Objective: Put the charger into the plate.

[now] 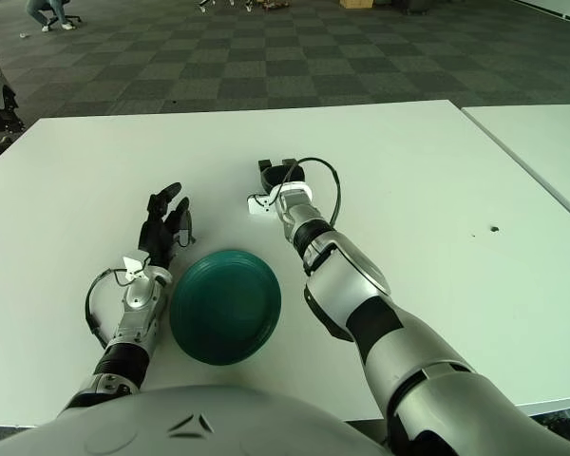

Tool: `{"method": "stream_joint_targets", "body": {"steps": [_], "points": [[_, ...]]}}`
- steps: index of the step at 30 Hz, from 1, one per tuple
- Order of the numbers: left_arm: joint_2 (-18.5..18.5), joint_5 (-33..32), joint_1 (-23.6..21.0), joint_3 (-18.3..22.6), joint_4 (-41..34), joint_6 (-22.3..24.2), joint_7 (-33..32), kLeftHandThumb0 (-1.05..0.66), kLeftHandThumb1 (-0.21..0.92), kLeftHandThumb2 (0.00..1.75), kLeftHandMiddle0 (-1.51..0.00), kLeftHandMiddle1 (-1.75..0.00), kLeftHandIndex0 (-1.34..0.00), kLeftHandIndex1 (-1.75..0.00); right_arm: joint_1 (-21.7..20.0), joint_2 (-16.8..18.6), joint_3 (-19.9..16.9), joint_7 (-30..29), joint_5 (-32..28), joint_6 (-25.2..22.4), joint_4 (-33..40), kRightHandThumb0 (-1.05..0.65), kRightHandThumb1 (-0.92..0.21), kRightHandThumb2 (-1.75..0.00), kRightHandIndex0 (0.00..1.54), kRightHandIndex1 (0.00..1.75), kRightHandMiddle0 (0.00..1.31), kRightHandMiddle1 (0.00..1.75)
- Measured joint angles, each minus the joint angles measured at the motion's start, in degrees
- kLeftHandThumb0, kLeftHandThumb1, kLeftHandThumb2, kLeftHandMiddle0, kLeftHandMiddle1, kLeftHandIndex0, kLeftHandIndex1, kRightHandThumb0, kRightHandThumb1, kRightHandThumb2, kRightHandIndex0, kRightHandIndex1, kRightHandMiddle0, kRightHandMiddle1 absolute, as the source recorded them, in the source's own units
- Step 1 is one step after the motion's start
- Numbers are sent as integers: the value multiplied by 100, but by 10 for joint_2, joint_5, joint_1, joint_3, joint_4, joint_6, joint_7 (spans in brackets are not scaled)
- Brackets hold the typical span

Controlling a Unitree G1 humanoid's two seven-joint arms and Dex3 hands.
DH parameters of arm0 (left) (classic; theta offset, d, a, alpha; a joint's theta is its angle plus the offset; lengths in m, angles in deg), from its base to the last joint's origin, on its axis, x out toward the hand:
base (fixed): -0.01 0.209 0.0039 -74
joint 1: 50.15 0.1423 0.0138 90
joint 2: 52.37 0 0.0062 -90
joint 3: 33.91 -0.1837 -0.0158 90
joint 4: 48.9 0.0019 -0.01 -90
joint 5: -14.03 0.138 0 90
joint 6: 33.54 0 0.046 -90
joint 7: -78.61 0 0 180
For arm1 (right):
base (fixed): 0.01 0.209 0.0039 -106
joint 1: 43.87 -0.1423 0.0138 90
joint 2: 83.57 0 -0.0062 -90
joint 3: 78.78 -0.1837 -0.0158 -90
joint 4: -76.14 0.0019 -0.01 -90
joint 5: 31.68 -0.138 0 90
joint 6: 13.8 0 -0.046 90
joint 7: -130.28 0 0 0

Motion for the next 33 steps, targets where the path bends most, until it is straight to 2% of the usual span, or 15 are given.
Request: {"method": "stream_joint_targets", "body": {"steps": [4, 6, 18, 33], "points": [[0, -1, 0, 0, -1, -1, 0, -66, 92, 84, -40, -1, 0, -81, 2, 0, 1, -2, 1, -3, 4, -87, -92, -69, 28, 7, 0, 44], [0, -1, 0, 0, -2, -1, 0, -66, 92, 83, -40, -1, 0, -81, 4, 0, 2, -6, 2, -4, 6, -88, -92, -70, 30, 8, 0, 45], [0, -1, 2, 0, -11, 0, -1, -69, 92, 81, -41, -2, 0, -82, 16, 1, 12, -28, 11, -20, 22, -89, -92, -71, 21, 1, 0, 24], [0, -1, 3, 2, -6, 0, 0, -66, 92, 83, -39, -1, 0, -83, 21, 16, 22, -43, 23, -45, 27, -90, -92, -76, 13, 0, 0, 13]]}}
